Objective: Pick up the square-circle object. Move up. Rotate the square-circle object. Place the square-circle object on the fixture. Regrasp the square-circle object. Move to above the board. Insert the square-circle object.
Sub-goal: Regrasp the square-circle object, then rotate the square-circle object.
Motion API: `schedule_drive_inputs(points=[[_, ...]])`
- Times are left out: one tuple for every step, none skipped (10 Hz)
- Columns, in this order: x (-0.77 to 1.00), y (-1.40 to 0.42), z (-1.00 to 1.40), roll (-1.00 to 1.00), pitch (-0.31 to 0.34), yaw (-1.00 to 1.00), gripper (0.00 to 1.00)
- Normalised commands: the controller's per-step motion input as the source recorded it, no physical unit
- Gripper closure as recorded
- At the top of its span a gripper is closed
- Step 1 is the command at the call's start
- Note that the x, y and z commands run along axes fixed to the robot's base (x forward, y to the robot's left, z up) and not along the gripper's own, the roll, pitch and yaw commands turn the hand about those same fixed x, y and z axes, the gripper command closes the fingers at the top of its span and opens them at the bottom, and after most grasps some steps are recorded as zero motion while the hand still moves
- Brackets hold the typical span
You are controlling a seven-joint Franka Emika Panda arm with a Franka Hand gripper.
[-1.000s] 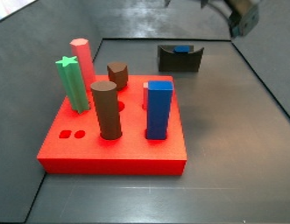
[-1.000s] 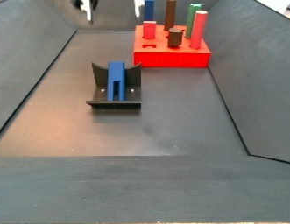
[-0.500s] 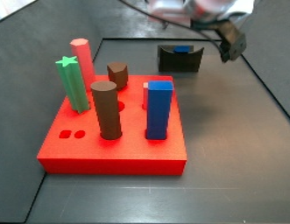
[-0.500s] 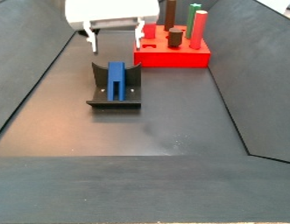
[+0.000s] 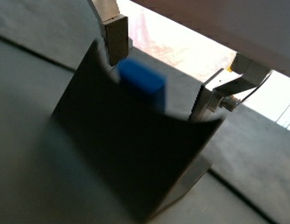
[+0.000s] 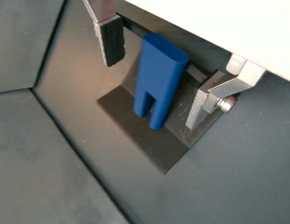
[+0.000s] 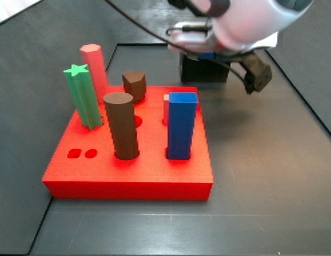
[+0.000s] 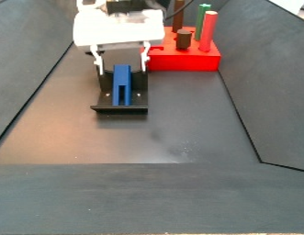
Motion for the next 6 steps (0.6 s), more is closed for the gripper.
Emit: schedule_drive_inputs(points=[[0.07, 0.01, -0.28, 0.07, -0.053, -0.01, 0.0], [0.0, 0.0, -0.5, 0.0, 0.0, 0.0, 1.0], [-0.8, 0.11, 1.0, 0.0, 0.0, 0.0, 1.0], [-0.8, 0.11, 1.0, 0.0, -0.002, 0.0, 1.0], [-0.79, 0.1, 1.0, -0.05, -0.045, 0.02, 1.0], [-0.79, 0.1, 1.0, -0.07, -0.055, 0.02, 1.0]])
